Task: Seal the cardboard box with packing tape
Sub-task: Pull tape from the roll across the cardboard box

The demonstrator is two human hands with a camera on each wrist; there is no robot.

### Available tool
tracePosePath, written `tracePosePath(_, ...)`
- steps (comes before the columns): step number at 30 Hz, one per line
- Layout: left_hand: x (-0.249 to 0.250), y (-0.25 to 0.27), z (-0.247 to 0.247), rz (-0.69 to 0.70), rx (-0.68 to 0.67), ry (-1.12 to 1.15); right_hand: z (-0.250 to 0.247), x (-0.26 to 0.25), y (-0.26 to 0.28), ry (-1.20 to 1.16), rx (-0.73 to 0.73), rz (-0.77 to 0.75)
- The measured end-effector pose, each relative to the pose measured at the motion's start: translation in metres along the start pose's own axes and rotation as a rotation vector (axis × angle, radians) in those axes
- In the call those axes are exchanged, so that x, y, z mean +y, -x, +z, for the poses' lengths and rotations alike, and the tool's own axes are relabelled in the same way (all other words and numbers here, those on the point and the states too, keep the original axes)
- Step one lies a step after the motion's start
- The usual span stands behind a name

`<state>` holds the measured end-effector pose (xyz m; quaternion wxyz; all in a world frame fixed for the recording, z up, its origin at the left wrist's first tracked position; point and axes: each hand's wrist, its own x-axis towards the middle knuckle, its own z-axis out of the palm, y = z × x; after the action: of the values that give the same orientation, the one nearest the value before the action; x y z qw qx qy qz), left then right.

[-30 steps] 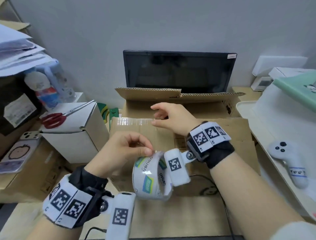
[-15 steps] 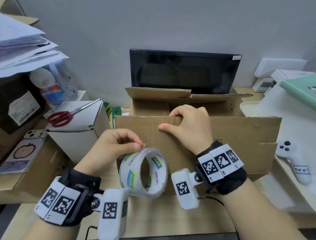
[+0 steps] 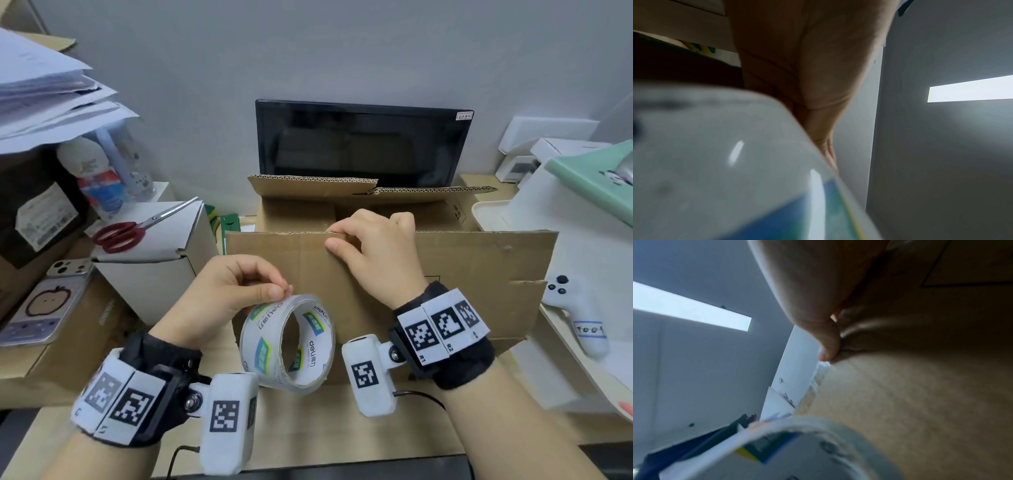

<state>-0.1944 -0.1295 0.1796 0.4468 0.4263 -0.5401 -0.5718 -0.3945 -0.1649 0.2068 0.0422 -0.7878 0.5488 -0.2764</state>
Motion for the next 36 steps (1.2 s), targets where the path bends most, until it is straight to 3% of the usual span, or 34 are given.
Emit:
tracePosePath(5, 0.004, 0.003, 0.0, 0.006, -0.025, -0.025, -0.019, -0.005, -0.01, -0.056, -0.177, 0.124)
tracePosePath(8, 0.009, 0.003, 0.003, -0.005, -0.041, -0.054, -0.023, -0.006, -0.014, -0.06, -0.211, 0.138)
tracePosePath(11, 0.014, 0.004, 0.012, 0.018, -0.036, -0.137, -0.018, -0.006, -0.005, -0.076, -0.116, 0.059)
tracePosePath(15, 0.027, 0.003, 0.024, 0.079, -0.072, -0.211, -0.016, 0.0, 0.018, -0.337, 0.116, -0.127)
tracePosePath(17, 0.034, 0.0, 0.029, 0.116, -0.028, -0.224, -0.022, 0.002, 0.031, -0.432, 0.194, -0.205)
tracePosePath(19, 0.041, -0.004, 0.035, 0.158, 0.06, -0.243, -0.031, 0.005, 0.045, -0.539, 0.12, -0.274)
tracePosePath(21, 0.049, -0.008, 0.04, 0.188, 0.162, -0.222, -0.035, 0.005, 0.056, -0.574, -0.058, -0.347)
tracePosePath(24, 0.064, -0.017, 0.047, 0.227, 0.217, -0.185, -0.026, 0.004, 0.062, -0.376, -0.173, -0.391)
tracePosePath(26, 0.07, -0.023, 0.055, 0.249, 0.209, -0.223, -0.022, 0.006, 0.065, -0.315, -0.102, -0.358)
tracePosePath(29, 0.077, -0.034, 0.062, 0.281, 0.217, -0.317, -0.028, 0.009, 0.069, -0.491, 0.0, -0.192)
tracePosePath(36, 0.096, -0.053, 0.056, 0.383, 0.315, -0.31, -0.049, 0.023, 0.093, -1.071, -0.176, 0.144)
